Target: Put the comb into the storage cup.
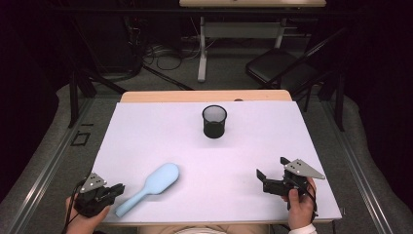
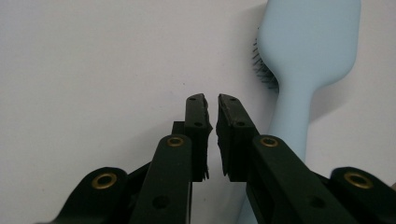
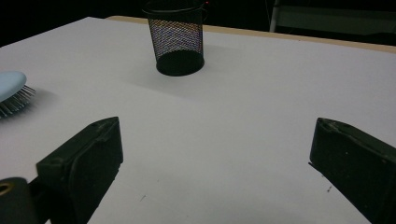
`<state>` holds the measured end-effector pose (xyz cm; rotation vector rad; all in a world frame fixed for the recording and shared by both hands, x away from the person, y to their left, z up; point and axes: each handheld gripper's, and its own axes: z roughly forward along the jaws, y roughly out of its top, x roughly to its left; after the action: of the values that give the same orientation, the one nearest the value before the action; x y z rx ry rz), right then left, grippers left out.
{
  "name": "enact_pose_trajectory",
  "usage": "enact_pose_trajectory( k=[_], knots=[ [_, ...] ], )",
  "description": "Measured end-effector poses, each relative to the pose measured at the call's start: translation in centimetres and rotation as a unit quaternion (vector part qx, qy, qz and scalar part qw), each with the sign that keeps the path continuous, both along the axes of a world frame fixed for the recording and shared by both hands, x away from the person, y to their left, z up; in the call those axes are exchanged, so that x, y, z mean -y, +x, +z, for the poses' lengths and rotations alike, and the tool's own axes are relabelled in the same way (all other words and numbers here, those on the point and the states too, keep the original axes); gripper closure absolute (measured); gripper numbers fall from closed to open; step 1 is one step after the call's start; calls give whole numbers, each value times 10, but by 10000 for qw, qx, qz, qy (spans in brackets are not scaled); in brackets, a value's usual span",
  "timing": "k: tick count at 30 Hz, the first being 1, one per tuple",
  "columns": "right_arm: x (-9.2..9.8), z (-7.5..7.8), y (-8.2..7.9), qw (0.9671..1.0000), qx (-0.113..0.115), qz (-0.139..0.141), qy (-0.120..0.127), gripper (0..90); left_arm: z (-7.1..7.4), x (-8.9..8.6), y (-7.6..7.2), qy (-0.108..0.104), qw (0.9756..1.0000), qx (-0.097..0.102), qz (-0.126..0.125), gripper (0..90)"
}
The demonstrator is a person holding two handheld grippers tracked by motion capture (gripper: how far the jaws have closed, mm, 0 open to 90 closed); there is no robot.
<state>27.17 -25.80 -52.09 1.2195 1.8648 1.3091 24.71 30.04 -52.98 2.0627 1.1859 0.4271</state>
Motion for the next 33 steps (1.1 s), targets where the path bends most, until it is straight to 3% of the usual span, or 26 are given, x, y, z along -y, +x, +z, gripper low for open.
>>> enact_pose_trajectory(
  k=[8, 19, 26, 31, 33],
  knots=[
    [0, 0, 0, 10000, -2, 14, -7, 23, 3, 1, -1, -65, 9998, 170, -26, 755],
    [0, -1, 1, 10000, -8, 16, 9, 24, 4, 4, -1, -171, 9996, 217, -89, 626],
    [-1, -1, 1, 10000, 13, 21, 10, 24, 4, 7, 1, -245, 9994, 148, -208, 485],
    [-1, -1, 1, 10000, -4, 3, 3, 24, 6, 10, 3, -238, 9989, 259, -299, 445],
    [-1, -1, 1, 10000, -6, 9, 3, 24, 6, 11, 4, -351, 9984, 259, -357, 406]
  ],
)
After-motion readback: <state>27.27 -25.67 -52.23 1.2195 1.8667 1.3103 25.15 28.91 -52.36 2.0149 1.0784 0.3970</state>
